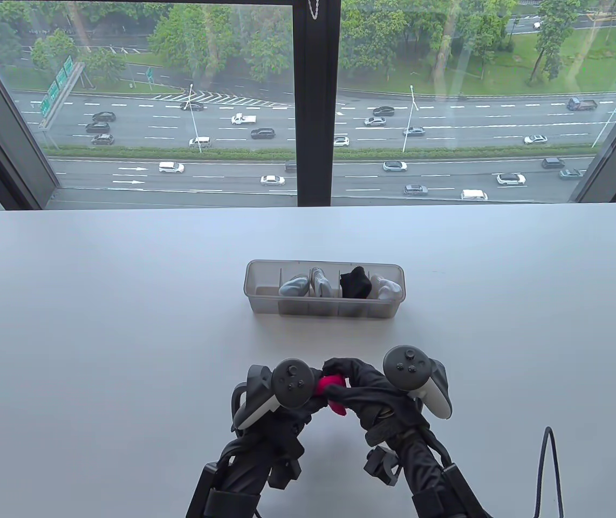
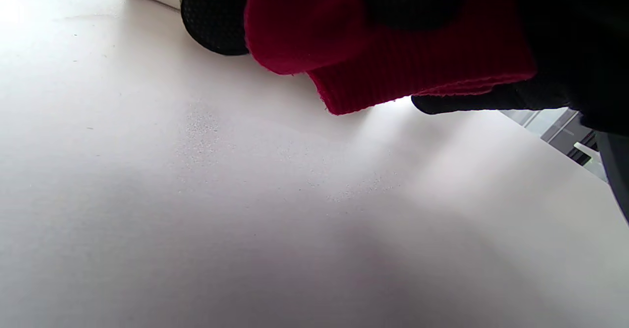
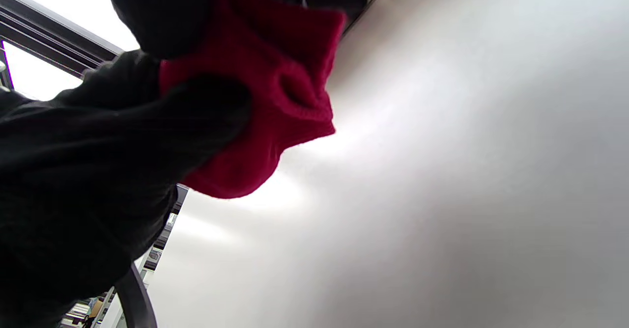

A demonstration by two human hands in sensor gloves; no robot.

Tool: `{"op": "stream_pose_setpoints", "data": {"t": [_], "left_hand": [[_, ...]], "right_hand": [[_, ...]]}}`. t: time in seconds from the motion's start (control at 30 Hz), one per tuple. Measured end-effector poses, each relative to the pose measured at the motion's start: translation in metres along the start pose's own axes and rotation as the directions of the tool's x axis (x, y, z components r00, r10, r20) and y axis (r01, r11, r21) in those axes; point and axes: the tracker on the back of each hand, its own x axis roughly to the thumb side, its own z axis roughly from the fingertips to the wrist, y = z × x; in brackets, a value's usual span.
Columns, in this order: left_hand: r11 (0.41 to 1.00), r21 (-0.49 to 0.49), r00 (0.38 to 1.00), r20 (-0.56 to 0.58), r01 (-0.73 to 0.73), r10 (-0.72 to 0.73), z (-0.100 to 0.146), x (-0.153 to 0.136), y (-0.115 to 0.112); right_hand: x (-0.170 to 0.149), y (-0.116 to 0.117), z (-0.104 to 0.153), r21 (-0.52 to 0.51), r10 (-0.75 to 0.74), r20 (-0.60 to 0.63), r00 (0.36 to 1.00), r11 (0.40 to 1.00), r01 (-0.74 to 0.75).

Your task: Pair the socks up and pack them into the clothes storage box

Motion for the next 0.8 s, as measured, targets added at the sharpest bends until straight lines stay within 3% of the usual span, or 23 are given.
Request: {"op": "stream_pose_setpoints", "data": {"t": [0.17, 0.47, 0.57, 0.63, 0.73, 0.8], "left_hand": [[0.999, 0.042, 1.000, -0.003, -0.028, 0.028, 0.001, -0.003, 0.003], [0.978, 0.184, 0.994, 0.073, -0.096, 0.084, 0.008, 0.001, 0.009], [0.986, 0.123, 0.987, 0.126, -0.115, 0.099, 0.006, 0.003, 0.008], [0.992, 0.090, 0.993, 0.094, -0.084, 0.076, 0.006, 0.001, 0.007], [0.991, 0.126, 0.999, 0.030, -0.049, 0.045, 0.007, 0.001, 0.010], [0.986, 0.167, 1.000, 0.008, -0.008, 0.007, 0.008, 0.002, 0.013]], "right_hand": [[-0.002, 0.002, -0.001, 0.022, -0.059, -0.016, 0.998, 0.998, 0.060], [-0.008, -0.008, 0.004, -0.102, -0.071, -0.041, 0.997, 0.993, 0.067], [-0.007, -0.006, 0.003, -0.070, -0.120, -0.029, 0.992, 0.991, 0.118], [-0.006, -0.003, 0.002, -0.032, -0.194, -0.022, 0.981, 0.981, 0.193], [-0.004, 0.003, -0.001, 0.021, -0.256, -0.012, 0.967, 0.966, 0.256], [-0.002, 0.005, -0.001, 0.041, -0.219, -0.003, 0.976, 0.975, 0.219]]}}
